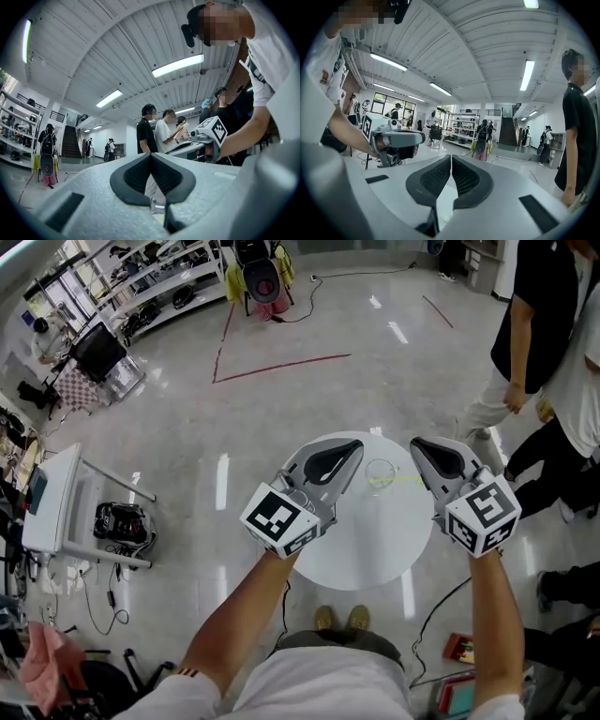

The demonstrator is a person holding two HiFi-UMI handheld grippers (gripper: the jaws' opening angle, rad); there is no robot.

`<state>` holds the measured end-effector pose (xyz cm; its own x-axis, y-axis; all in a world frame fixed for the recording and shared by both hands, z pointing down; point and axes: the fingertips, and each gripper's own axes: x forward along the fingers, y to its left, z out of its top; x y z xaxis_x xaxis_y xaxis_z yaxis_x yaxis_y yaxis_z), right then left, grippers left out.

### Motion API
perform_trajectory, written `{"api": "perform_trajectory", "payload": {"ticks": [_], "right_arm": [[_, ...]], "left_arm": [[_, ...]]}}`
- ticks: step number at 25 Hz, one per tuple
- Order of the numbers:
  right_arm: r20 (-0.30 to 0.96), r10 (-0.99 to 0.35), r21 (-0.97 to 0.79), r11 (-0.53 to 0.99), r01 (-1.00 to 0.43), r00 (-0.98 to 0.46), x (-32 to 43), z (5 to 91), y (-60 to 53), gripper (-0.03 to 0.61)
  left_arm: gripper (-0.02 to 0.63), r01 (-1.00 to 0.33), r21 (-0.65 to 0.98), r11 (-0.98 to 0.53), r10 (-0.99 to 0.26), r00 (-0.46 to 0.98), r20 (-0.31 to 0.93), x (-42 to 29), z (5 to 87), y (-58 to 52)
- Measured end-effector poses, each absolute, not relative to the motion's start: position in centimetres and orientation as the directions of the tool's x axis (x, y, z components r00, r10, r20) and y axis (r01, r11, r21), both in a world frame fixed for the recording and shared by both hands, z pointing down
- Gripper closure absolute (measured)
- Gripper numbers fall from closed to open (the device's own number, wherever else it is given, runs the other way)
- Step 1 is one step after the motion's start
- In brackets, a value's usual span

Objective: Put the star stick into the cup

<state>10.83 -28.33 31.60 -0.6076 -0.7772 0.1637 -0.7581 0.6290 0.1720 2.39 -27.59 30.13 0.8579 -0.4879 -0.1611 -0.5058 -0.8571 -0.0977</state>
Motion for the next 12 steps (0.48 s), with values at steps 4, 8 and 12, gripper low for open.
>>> {"api": "perform_trajectory", "payload": {"ticks": [4,8,12], "right_arm": [[0.118,-0.777,0.180,0.629,-0.756,-0.618,10.5,30.2,-27.0,0.563],[0.076,-0.776,0.166,0.629,-0.759,-0.626,10.7,29.1,-26.0,0.566],[0.039,-0.774,0.158,0.629,-0.761,-0.632,10.0,28.0,-24.4,0.566]], "left_arm": [[0.598,-0.501,-0.106,-0.859,-0.480,0.859,-0.179,2.6,29.3,-26.7],[0.598,-0.502,-0.109,-0.858,-0.477,0.857,-0.192,2.8,28.6,-25.9],[0.598,-0.503,-0.110,-0.857,-0.474,0.855,-0.213,2.3,27.6,-24.6]]}}
